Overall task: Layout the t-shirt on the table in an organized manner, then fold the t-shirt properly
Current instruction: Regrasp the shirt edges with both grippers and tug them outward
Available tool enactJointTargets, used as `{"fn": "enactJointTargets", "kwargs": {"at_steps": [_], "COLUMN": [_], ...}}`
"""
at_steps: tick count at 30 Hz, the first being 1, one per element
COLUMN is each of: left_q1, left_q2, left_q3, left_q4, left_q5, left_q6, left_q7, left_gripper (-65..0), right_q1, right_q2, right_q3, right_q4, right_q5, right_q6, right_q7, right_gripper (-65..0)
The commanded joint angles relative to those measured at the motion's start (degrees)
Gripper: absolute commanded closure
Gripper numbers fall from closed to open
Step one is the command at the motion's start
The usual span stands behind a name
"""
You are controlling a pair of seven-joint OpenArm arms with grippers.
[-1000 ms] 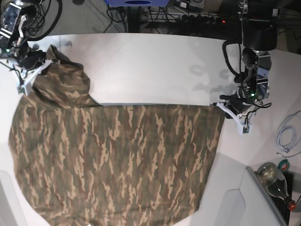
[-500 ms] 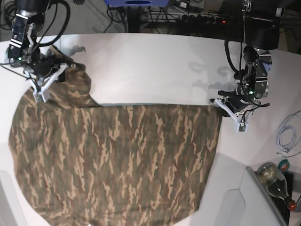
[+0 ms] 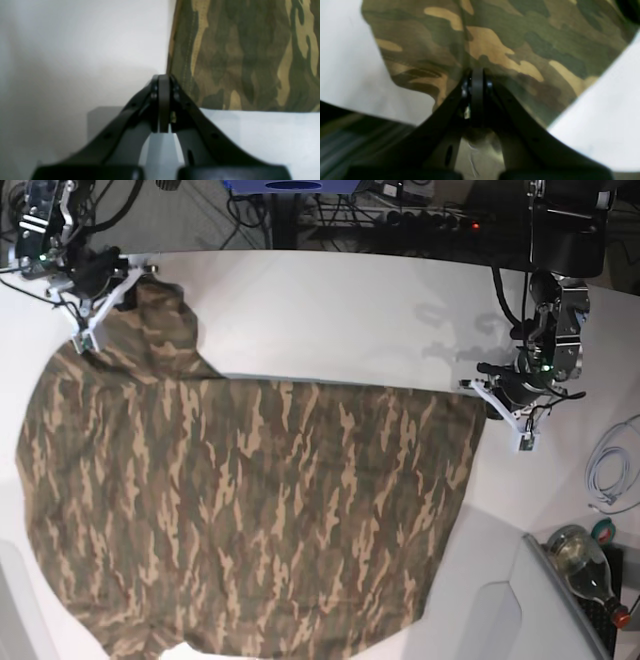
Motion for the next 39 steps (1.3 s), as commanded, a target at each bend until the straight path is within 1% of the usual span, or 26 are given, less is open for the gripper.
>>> {"fn": "enactJointTargets", "kwargs": {"at_steps": [1, 2, 4, 7, 9, 11, 14, 15, 16, 17, 18, 19, 20, 21, 22, 23, 25, 28, 30, 32, 34, 37, 39], "left_q1": [-0.09, 1.05, 3.34, 7.56, 10.28, 12.04, 12.48, 12.48, 12.48, 12.48, 12.48, 12.48, 12.57, 12.57, 12.48, 12.13, 10.28, 7.38, 5.97, 4.74, 3.69, 2.46, 2.1], "left_q2": [-0.79, -0.61, 0.18, 4.22, 6.51, 8.62, 10.82, 11.26, 11.61, 11.96, 12.14, 11.87, 11.43, 10.64, 9.76, 8.97, 8.18, 8.27, 8.71, 9.41, 9.76, 10.29, 10.38], "left_q3": [-0.32, -0.59, -3.66, -10.7, -14.83, -18.26, -22.56, -23.62, -24.41, -25.11, -25.64, -25.64, -25.64, -25.55, -25.38, -25.38, -25.38, -25.38, -25.29, -24.06, -22.21, -20.98, -20.72], "left_q4": [2.53, 4.64, 10.35, 19.76, 23.89, 24.68, 21.25, 20.11, 19.14, 18.53, 17.91, 17.38, 16.86, 15.89, 14.75, 12.9, 9.47, 4.46, 2.18, 0.15, -1.69, -4.33, -5.12], "left_q5": [-0.24, -0.24, -0.24, -0.24, -0.24, -0.24, -0.24, -0.24, -0.32, -1.29, -3.67, -6.57, -9.82, -13.16, -16.24, -19.23, -22.3, -20.81, -19.05, -16.94, -15.53, -15.36, -15.36], "left_q6": [-0.06, -0.06, -0.06, -0.06, -0.06, -0.06, -0.15, -0.15, -0.15, -0.15, -0.15, -0.15, -0.15, -0.15, -0.24, -0.41, -2.61, -8.15, -10.35, -11.31, -11.4, -11.4, -11.4], "left_q7": [-0.55, -0.55, -0.55, -0.55, -0.55, -0.55, -0.55, -0.55, -0.82, -0.9, -0.9, -0.99, -0.99, -0.99, -0.99, -0.99, -0.82, -0.82, -0.82, -0.99, -0.99, -1.08, -1.08], "left_gripper": [0.0, 0.0, 0.0, 0.0, 0.0, 0.0, 0.0, -3.9, -15.1, -25.8, -35.7, -43.6, -50.0, -54.8, -57.3, -56.9, -54.6, -48.1, -44.6, -42.5, -42.0, -42.0, -41.5], "right_q1": [-0.35, -0.79, -0.88, -0.88, -0.7, -0.61, 0.18, 0.18, 0.27, 0.62, 0.88, 0.88, 0.88, 0.97, 1.32, 1.58, 1.67, 1.85, 2.11, 2.37, 3.78, 7.39, 9.76], "right_q2": [0.35, 0.09, -0.79, -2.28, -3.34, -4.04, -3.87, -3.78, -3.78, -3.78, -3.78, -3.78, -3.87, -4.04, -4.04, -4.04, -4.04, -4.04, -4.04, -4.74, -5.98, -6.94, -7.12], "right_q3": [0.3, 0.39, 0.56, 1.97, 3.38, 4.61, 5.05, 5.05, 5.05, 5.05, 5.13, 5.13, 5.57, 6.1, 6.19, 6.28, 6.28, 6.36, 7.42, 9.35, 13.4, 20.69, 24.65], "right_q4": [2.49, 3.81, 6.54, 9.97, 11.28, 12.25, 12.34, 12.34, 12.34, 12.43, 12.34, 12.34, 12.34, 12.34, 12.34, 12.16, 12.08, 12.08, 12.08, 11.9, 10.85, 7.5, 4.6], "right_q5": [0.6, 0.78, 0.78, 0.78, 0.78, 0.78, 0.69, 0.69, 0.69, 0.69, 0.69, 0.69, 0.78, 0.78, 0.78, 0.78, 0.78, 0.78, 0.78, 0.78, 0.78, 0.87, 0.87], "right_q6": [-0.19, -0.19, -0.19, -0.19, -0.19, -0.19, -0.19, -0.19, -0.19, -0.19, -0.1, -0.1, 0.16, 0.25, 0.25, 0.25, 0.25, 0.25, 0.25, 0.25, 0.25, 0.43, 2.01], "right_q7": [0.97, 1.06, 1.41, 1.24, 1.33, 1.41, 1.41, 1.41, 1.41, 1.41, 1.41, 1.5, 1.5, 1.5, 1.59, 1.59, 1.59, 1.68, 2.47, 3.88, 4.58, 4.58, 4.49], "right_gripper": [-0.8, -0.8, -0.8, -1.1, -1.4, -1.5, -2.4, -4.4, -8.0, -12.9, -18.6, -23.7, -29.0, -33.0, -36.6, -38.7, -39.0, -39.0, -39.0, -39.0, -39.6, -39.8, -39.8]}}
